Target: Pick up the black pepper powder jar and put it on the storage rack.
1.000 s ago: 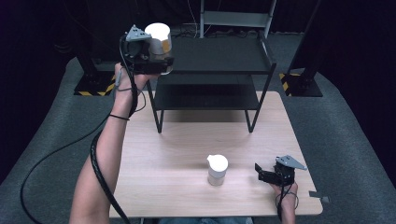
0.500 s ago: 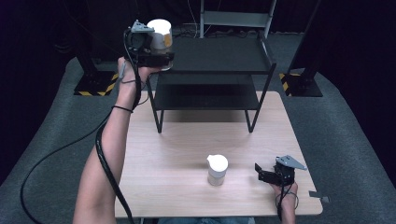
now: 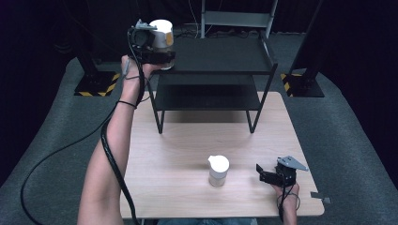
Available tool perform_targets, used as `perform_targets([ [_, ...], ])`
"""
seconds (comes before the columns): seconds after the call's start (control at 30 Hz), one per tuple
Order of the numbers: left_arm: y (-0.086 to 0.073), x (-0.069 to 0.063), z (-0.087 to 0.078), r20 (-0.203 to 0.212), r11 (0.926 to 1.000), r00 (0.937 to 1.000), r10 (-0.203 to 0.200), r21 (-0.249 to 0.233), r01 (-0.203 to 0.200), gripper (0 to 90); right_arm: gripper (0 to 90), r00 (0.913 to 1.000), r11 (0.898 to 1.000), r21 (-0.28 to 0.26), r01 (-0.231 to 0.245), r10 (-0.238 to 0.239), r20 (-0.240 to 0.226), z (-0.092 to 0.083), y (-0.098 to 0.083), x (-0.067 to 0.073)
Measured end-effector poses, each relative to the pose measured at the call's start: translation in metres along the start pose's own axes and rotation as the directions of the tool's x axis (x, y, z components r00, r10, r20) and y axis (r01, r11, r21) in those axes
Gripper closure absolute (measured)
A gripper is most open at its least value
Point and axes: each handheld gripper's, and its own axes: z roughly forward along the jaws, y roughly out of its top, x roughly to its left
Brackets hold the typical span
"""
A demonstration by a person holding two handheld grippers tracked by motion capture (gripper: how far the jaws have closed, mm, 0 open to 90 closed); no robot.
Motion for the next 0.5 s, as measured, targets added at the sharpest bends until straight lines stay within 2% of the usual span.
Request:
perform_targets([
  [0.17, -0.0046, 0.0091, 0.0016, 0.024, 0.9991, 0.9989, -0.041, -0.014, 0.041, 30.8, 1.1, 1.0000, 1.000, -0.002, -0.002, 0.002, -0.001, -0.0003, -0.0003, -0.0004],
  [0.3, -0.0025, 0.0096, 0.0014, 0.025, 0.9995, 0.9992, -0.032, -0.006, 0.033, 30.8, 1.1, 1.0000, 1.000, 0.000, 0.001, -0.001, 0.001, 0.0000, -0.0001, 0.0002],
  [0.5, -0.0084, 0.0074, 0.0012, 0.017, 0.9991, 0.9993, -0.034, -0.026, 0.035, 30.8, 1.1, 1.0000, 1.000, 0.000, 0.001, -0.001, -0.001, 0.0000, 0.0000, 0.0000],
])
